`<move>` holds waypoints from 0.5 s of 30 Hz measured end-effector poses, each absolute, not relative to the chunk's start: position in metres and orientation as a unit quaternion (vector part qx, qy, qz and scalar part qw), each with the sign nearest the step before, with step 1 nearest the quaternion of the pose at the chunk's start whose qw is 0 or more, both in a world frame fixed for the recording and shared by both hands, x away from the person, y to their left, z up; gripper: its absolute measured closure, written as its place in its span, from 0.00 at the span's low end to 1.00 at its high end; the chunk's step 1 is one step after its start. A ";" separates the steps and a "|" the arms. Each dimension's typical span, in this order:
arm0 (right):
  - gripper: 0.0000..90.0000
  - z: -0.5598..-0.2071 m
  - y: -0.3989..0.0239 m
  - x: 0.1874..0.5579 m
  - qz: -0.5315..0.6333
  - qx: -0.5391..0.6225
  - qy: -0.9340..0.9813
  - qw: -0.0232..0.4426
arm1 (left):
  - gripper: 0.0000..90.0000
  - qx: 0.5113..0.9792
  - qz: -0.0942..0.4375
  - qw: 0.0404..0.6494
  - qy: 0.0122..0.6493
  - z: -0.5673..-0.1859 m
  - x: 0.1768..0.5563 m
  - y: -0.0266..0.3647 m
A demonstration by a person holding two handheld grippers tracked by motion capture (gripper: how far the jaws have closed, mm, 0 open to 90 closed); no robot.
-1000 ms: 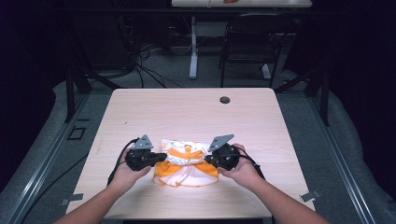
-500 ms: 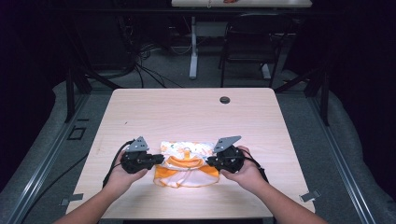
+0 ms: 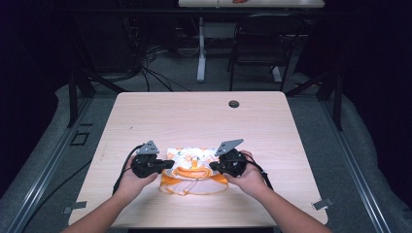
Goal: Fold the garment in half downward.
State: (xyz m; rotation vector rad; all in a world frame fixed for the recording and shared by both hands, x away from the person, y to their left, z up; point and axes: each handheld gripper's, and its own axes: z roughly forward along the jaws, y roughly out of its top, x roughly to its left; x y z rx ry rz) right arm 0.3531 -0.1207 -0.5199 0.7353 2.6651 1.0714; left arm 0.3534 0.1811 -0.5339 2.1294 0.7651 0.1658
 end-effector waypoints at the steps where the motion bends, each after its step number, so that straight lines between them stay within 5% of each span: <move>1: 1.00 -0.521 -0.120 0.352 0.362 0.248 0.895 0.085 | 1.00 0.851 0.065 0.422 0.305 -0.535 0.352 0.180; 15: 1.00 -0.547 -0.118 0.336 0.345 0.246 0.904 0.057 | 1.00 0.860 0.050 0.402 0.311 -0.562 0.338 0.179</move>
